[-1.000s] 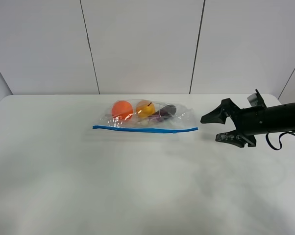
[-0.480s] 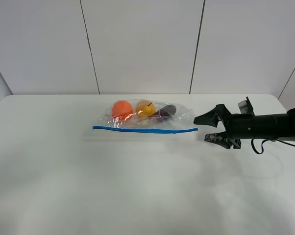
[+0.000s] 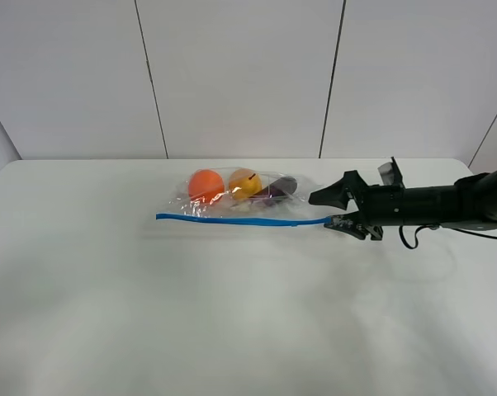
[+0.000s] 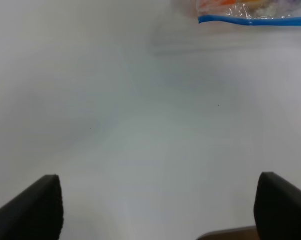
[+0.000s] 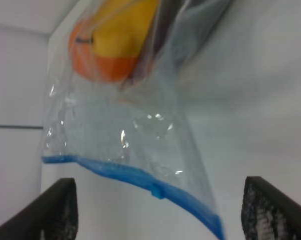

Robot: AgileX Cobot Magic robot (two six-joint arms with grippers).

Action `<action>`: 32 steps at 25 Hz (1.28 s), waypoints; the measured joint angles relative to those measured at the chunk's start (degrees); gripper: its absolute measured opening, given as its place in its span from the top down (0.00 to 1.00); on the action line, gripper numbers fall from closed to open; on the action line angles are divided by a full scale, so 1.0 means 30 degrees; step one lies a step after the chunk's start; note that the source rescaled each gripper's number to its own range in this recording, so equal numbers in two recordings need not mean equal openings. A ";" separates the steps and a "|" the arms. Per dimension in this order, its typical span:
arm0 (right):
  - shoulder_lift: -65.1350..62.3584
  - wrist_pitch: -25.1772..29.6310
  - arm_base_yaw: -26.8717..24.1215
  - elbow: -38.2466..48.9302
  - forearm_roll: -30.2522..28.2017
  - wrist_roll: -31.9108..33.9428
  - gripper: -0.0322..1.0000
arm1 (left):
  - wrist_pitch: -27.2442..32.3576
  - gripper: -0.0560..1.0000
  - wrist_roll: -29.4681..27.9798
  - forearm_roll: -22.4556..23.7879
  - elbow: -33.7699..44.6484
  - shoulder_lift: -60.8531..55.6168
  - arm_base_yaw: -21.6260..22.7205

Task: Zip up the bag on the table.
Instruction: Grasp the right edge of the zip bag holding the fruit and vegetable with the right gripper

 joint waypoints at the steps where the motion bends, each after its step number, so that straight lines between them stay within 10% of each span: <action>1: 0.0149 -0.0038 0.0265 -0.0178 0.0164 -0.0046 0.17 | 0.0000 0.00 0.0000 0.0000 0.0000 0.0000 0.0000; 32: 0.1087 -0.0445 0.0123 -0.1049 -0.1233 0.0325 0.21 | 0.0000 0.00 -0.0007 0.0020 0.0000 0.0000 0.0000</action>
